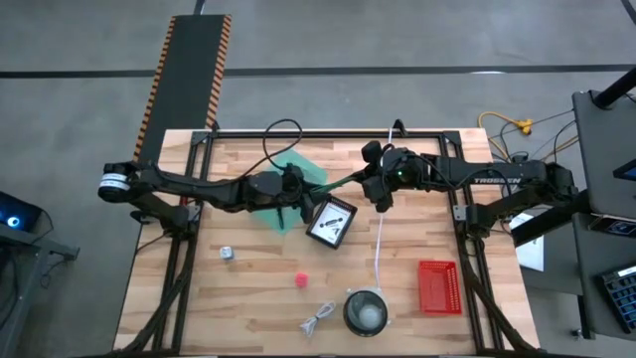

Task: Pick and place items into bin
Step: Put the green charger cable into the green bin

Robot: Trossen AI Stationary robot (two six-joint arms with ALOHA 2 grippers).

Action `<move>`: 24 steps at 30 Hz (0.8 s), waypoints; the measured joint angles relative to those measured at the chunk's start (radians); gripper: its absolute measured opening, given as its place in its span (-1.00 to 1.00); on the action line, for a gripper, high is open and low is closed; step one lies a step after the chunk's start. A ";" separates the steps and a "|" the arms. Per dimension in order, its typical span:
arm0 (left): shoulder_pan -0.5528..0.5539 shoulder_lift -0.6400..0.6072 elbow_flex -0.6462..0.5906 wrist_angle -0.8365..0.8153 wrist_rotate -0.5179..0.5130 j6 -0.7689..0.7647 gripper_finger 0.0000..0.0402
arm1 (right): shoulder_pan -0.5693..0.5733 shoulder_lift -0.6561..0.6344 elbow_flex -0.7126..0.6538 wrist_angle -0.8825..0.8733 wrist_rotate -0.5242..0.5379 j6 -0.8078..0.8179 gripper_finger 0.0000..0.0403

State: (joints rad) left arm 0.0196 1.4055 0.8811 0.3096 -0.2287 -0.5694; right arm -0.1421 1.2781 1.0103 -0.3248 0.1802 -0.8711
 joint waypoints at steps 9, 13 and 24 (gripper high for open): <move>0.000 0.000 -0.003 0.014 0.012 0.000 -0.84 | 0.000 0.000 0.000 -0.001 0.000 -0.003 -0.94; 0.000 0.000 0.010 0.023 0.014 -0.001 -0.87 | 0.000 0.000 0.000 0.001 0.003 0.023 -0.93; 0.027 -0.038 0.030 0.042 -0.002 0.009 -0.87 | 0.000 -0.006 0.000 0.017 0.005 0.087 -0.49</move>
State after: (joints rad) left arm 0.0467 1.3675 0.9108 0.3519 -0.2303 -0.5607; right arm -0.1421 1.2725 1.0107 -0.3078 0.1848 -0.7841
